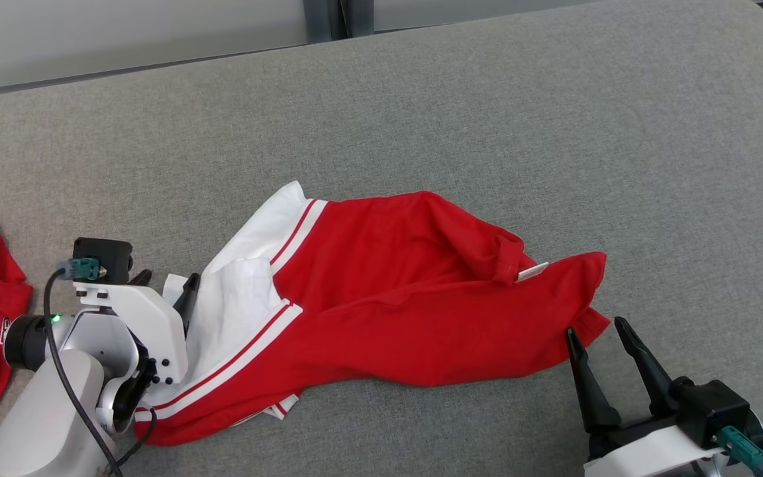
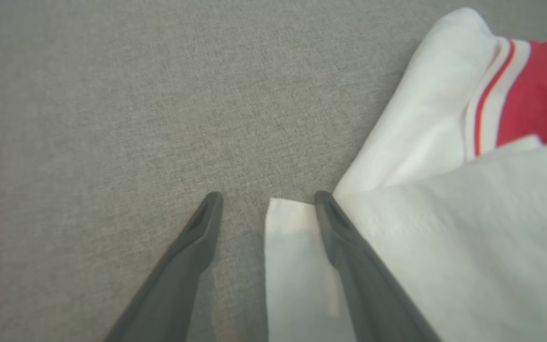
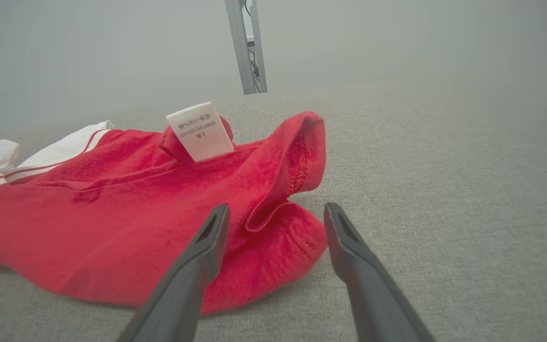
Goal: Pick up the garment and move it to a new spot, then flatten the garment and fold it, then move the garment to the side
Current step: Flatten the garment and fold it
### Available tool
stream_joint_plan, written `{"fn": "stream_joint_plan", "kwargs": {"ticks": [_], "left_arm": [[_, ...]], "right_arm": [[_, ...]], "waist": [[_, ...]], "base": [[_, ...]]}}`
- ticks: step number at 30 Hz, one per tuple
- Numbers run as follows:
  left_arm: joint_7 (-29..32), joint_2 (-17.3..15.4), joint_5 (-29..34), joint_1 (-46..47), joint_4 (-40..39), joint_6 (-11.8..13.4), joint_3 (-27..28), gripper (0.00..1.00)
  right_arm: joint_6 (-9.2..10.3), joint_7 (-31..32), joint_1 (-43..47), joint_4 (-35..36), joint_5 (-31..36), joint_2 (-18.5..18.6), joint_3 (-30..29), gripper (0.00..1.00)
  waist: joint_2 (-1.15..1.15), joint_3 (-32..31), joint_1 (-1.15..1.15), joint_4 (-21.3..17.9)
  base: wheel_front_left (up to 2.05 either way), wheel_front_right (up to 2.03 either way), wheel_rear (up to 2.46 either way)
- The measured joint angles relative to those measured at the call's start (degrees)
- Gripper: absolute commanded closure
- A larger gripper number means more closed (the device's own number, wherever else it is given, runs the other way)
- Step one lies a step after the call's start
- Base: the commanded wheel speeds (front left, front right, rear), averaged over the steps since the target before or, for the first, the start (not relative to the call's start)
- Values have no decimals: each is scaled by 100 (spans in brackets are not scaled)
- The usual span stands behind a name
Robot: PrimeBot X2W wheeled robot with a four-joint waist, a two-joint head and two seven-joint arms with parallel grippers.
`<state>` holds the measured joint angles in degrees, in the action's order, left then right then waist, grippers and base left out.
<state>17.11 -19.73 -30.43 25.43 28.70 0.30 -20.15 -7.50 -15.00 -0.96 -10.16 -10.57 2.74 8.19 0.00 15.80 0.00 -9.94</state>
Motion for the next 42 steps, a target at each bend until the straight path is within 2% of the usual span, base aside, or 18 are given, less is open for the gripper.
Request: {"fn": "stream_joint_plan", "kwargs": {"ticks": [4, 5, 6, 7, 10, 11, 15, 26, 28, 30, 32, 35, 38, 42], "left_arm": [[-2, 38, 10, 20, 44, 35, -19, 0], [-2, 53, 7, 16, 36, 49, -19, 12], [-1, 60, -15, -7, 7, 54, -18, 31], [-4, 69, -58, -47, -29, 51, -18, 45], [2, 98, -158, -247, -214, 43, -12, 76], [11, 116, -208, -321, -285, 34, -4, 100], [-21, 119, -263, -583, -639, 75, -2, 100], [-983, -7, 69, -933, -1582, 535, 188, 100], [-1017, -26, 69, -1017, -1772, 563, 211, 100], [-995, -22, 87, -1131, -2073, 680, 201, 100], [-946, -18, 111, -1242, -2316, 751, 188, 100], [-850, -47, 114, -1357, -2559, 822, 155, 100], [-769, -67, 169, -1427, -2737, 882, 98, 100], [-695, -78, 219, -1460, -2922, 937, 36, 100]], "right_arm": [[0, 0, -26, -15, 20, 0, -12, 0], [0, 0, -27, -16, 33, 0, -20, 0], [0, 0, -27, -23, 38, 0, -29, 0], [0, 0, -26, -24, 44, 0, -35, 0], [0, 0, -9, -25, 53, 0, -52, 0], [0, 0, 7, -24, 54, 0, -59, 0], [0, 0, 36, -22, 67, 0, -91, 0], [0, 0, 26, -30, 149, -8, -147, 0], [-1, 0, -24, -163, -98, -19, -424, 0], [1, -1, -137, -457, -620, 19, -632, 0], [1, 0, -364, -778, -1048, 18, -647, 0], [1, 78, -808, -1131, -1244, 4, -427, 0], [0, 469, -1147, -1155, -1461, 142, -237, 0], [1, 1103, -1237, -811, -1778, 479, -144, 0]], "waist": [[0, -25, 0, -4], [0, -39, 0, -3], [0, -54, 0, -2], [0, -71, 0, 0], [0, -125, 0, 10], [0, -143, 0, 16], [0, -199, 0, 59], [0, -332, 0, 165], [0, -328, 0, 168], [0, -323, 0, 183], [0, -314, 0, 204], [0, -303, 0, 263], [0, -298, 0, 326], [0, -295, 0, 413]], "base": [[0, 0, 0], [0, 0, 0], [0, 0, 0], [0, 0, 0], [0, 0, 0], [0, 0, 0], [0, 0, 0], [0, 0, 0], [0, 0, 0], [0, 0, 0], [0, 0, 0], [0, 0, 0], [0, 0, 0], [0, 0, 0]]}}
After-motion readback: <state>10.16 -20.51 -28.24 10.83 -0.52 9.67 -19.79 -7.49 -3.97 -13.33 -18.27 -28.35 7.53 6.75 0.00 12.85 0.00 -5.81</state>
